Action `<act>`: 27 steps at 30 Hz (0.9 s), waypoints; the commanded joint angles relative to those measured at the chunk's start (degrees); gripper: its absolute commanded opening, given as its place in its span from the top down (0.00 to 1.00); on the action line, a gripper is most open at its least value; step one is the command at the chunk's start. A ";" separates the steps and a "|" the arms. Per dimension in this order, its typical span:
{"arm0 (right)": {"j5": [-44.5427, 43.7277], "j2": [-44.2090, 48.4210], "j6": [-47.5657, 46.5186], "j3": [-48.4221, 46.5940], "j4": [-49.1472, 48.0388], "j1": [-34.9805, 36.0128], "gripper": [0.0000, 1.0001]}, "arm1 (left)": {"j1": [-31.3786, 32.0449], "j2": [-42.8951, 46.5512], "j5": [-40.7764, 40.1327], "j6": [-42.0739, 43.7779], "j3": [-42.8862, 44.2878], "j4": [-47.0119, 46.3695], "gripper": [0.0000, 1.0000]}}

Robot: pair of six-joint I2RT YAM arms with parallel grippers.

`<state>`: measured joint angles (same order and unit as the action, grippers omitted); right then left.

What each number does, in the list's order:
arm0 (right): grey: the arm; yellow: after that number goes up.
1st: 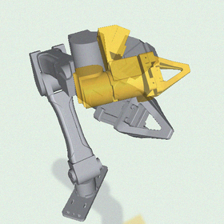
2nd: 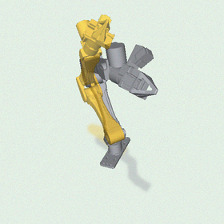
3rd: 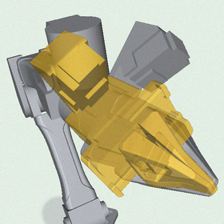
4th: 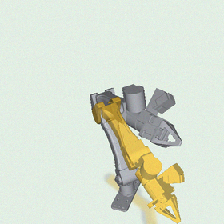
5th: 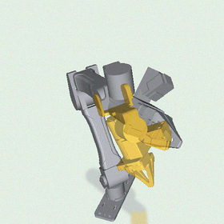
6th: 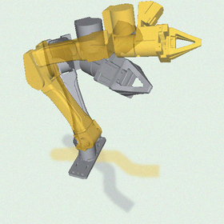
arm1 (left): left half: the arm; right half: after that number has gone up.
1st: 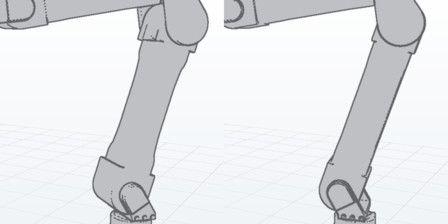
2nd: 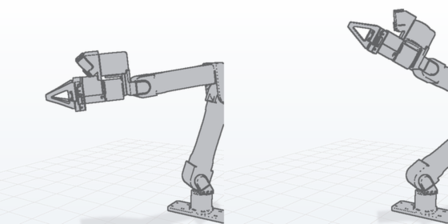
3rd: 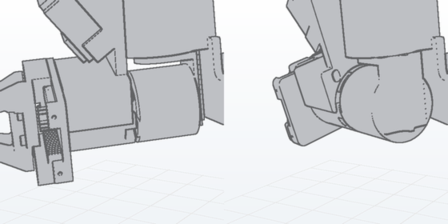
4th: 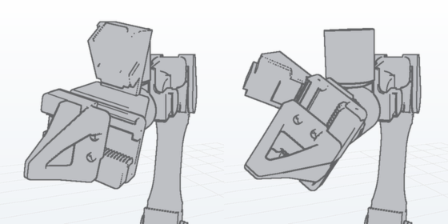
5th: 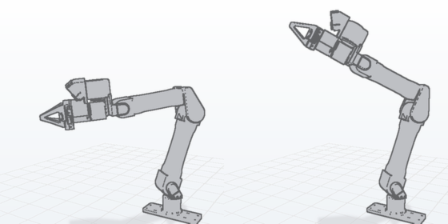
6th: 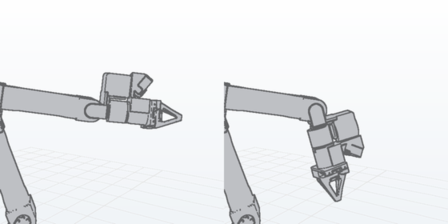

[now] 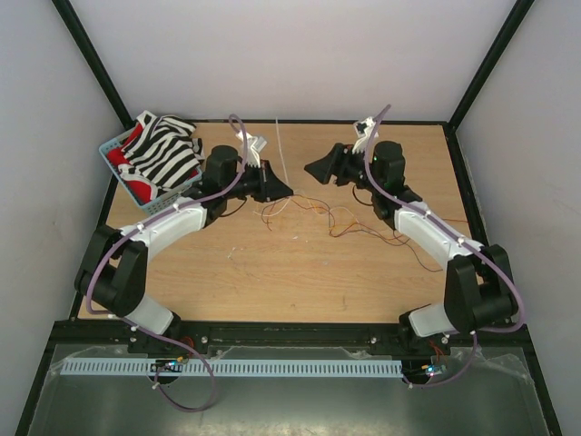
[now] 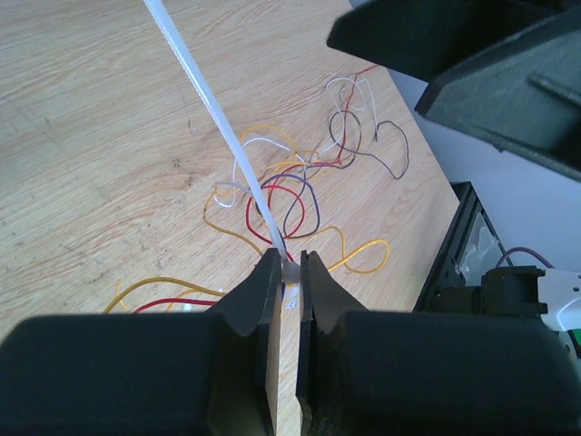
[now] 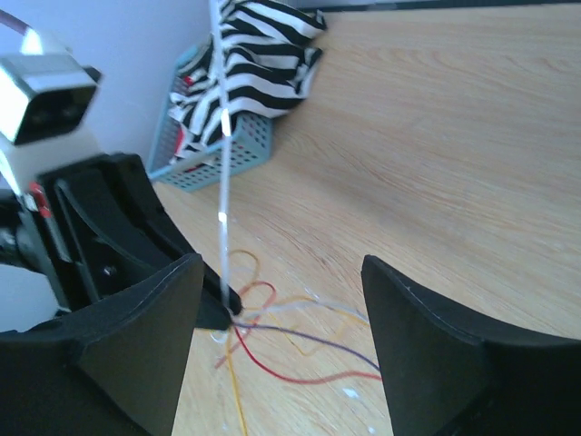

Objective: Zip-tie the wires
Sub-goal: Adjust the cable at the center of the board.

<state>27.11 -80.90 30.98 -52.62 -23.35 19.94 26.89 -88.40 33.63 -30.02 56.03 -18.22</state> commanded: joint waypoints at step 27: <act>7.69 -13.58 7.09 -15.89 -3.31 5.34 1.00 | 2.01 -2.28 2.43 0.31 3.41 -0.94 1.00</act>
<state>35.88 -94.63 39.86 -63.40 -27.57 25.15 28.08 -89.30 34.68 -29.87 57.95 -18.59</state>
